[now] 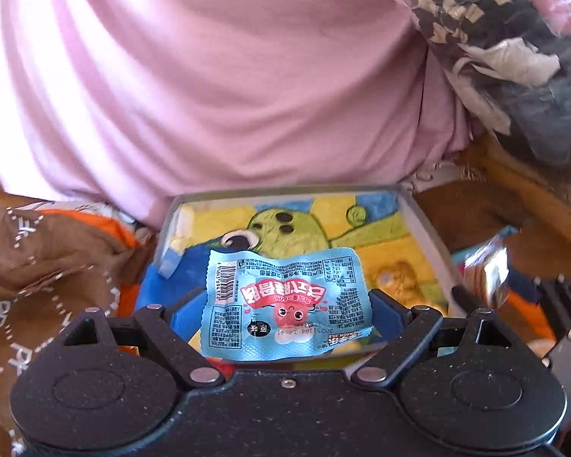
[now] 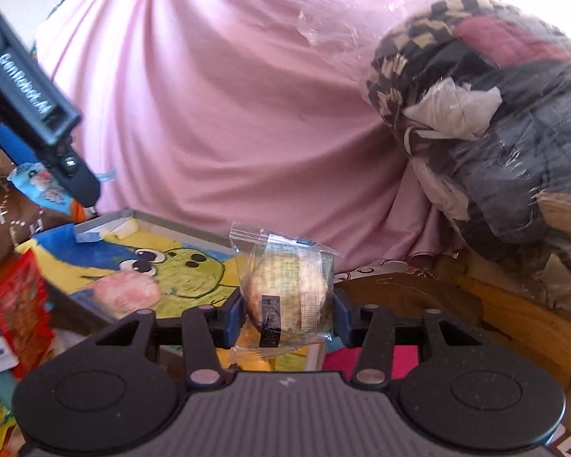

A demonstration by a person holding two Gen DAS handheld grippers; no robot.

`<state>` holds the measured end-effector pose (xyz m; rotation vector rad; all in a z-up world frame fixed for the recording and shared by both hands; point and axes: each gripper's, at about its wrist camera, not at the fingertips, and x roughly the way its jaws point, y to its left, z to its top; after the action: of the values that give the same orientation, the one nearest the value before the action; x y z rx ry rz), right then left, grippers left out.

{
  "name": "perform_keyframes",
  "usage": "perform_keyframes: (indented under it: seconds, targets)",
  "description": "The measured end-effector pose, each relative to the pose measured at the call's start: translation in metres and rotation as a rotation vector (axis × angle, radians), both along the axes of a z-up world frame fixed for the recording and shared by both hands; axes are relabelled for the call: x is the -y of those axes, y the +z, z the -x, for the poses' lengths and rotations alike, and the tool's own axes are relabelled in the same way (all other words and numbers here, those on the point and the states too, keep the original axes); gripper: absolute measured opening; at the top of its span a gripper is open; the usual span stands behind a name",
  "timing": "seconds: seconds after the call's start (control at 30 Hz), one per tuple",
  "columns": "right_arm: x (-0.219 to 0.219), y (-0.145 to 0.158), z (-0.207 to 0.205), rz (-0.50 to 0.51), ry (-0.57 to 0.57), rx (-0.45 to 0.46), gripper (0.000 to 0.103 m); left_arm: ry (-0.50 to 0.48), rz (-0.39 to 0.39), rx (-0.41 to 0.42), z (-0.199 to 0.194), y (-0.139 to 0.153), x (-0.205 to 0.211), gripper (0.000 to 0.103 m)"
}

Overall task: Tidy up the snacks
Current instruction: 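Carry both packets into the grey tray and release them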

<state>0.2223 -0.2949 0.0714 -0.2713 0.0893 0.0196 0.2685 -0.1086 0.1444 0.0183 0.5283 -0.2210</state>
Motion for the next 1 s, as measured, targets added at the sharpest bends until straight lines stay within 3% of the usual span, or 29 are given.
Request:
perform_keyframes:
  seconds: [0.2,0.47,0.67,1.0]
  targets:
    - [-0.003,-0.006,-0.017,-0.018,0.026,-0.052,0.053,0.035,0.027,-0.031,-0.03,-0.006,0.023,0.09]
    - [-0.004,-0.015,-0.032,-0.051,0.025,-0.117,0.053,0.078,-0.016,-0.119,-0.067,-0.026,0.042,0.09]
    - [-0.002,-0.013,-0.04,-0.08,0.017,-0.154,0.053,0.127,0.073,-0.15,-0.088,-0.048,0.049,0.09]
    - [0.002,-0.017,-0.049,-0.105,0.011,-0.205,0.062,0.105,0.069,-0.173,-0.102,-0.073,0.057,0.09]
